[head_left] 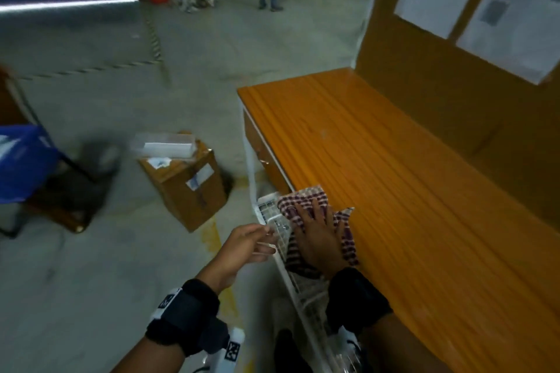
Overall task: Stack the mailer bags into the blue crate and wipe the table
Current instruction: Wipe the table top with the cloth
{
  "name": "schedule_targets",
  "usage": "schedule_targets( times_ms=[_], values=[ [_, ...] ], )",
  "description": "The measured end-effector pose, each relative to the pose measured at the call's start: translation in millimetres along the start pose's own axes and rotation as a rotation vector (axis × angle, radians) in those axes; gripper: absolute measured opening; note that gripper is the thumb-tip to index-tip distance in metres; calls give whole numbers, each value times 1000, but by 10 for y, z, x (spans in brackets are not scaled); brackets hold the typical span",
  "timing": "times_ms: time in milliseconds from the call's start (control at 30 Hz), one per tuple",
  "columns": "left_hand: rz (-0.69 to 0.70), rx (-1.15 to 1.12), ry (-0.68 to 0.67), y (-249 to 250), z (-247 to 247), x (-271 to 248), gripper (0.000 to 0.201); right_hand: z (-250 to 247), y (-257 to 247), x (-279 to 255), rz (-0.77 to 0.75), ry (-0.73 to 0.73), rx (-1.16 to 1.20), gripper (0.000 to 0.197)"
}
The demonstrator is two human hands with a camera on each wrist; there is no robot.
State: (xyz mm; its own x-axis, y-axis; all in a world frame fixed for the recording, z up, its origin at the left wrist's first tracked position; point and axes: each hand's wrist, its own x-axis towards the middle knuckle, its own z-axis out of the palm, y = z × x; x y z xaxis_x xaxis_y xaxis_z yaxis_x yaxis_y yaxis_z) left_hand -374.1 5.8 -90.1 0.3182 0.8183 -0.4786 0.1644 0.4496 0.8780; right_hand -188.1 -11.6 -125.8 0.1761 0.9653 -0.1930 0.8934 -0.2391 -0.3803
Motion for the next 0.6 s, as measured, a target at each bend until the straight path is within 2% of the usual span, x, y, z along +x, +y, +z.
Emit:
schedule_targets(
  times_ms=[100, 167, 267, 367, 433, 500, 600],
  values=[
    [-42, -104, 108, 264, -346, 397, 39, -33, -474, 641, -299, 29, 129, 50],
    [-74, -169, 164, 437, -577, 615, 48, -51, -829, 951, -478, -31, 331, 45],
    [-24, -176, 238, 697, -873, 910, 49, 50, -1279, 1398, -509, -110, 358, 45],
    [29, -195, 409, 884, -1110, 1100, 43, 150, -1613, 1766, -535, -185, 347, 47],
    [19, -234, 508, 900, -1281, 1217, 37, 186, -1766, 1961, -614, -307, 379, 52],
    [-3, -308, 591, 909, -1487, 1308, 34, 201, -1871, 2161, -659, -434, 465, 54],
    [29, -540, 645, 974, -1863, 1425, 30, 202, -1981, 2522, -573, -445, 643, 47]
  ],
)
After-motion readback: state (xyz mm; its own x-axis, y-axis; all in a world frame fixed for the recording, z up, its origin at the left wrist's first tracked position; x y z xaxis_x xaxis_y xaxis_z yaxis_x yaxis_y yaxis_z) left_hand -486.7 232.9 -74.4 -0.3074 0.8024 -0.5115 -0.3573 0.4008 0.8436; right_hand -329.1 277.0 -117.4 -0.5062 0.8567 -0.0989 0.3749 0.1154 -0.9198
